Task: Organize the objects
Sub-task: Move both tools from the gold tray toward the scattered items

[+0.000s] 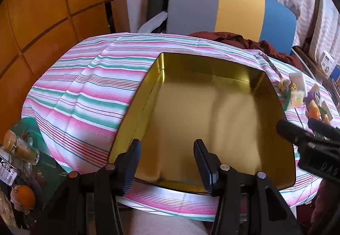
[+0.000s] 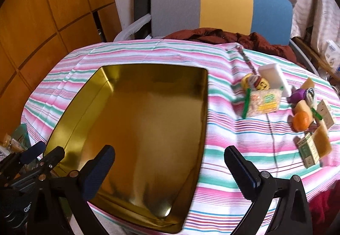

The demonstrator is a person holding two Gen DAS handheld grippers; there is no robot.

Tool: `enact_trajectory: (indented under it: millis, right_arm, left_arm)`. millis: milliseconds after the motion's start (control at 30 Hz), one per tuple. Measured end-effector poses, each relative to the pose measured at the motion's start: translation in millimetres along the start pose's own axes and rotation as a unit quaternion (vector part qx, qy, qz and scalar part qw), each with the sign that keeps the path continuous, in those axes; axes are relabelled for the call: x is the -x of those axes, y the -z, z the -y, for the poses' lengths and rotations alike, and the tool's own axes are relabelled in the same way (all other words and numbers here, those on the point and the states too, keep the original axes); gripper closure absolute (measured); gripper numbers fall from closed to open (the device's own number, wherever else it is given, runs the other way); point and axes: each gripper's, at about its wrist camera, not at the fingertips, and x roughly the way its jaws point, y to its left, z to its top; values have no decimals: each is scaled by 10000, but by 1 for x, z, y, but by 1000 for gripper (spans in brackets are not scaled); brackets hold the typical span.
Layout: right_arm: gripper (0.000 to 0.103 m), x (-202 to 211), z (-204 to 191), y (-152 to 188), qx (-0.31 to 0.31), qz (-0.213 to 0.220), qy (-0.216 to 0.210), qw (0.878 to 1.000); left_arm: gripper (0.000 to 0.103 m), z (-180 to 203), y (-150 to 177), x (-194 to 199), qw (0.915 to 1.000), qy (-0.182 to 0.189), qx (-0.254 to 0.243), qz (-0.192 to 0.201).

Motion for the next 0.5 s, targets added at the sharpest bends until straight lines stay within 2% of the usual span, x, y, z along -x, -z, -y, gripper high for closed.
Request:
enact_trajectory:
  millis: [200, 367, 500]
  right_arm:
    - [0, 13, 28, -1, -210, 194, 2, 9996]
    - [0, 28, 66, 0, -405, 421, 193, 9981]
    - [0, 39, 117, 2, -817, 456, 475, 9945]
  left_arm:
    - [51, 17, 2, 1, 9999, 24, -158, -30]
    - [51, 30, -1, -3, 9973, 611, -53, -403]
    - [51, 46, -2, -2, 9953, 834, -60, -478]
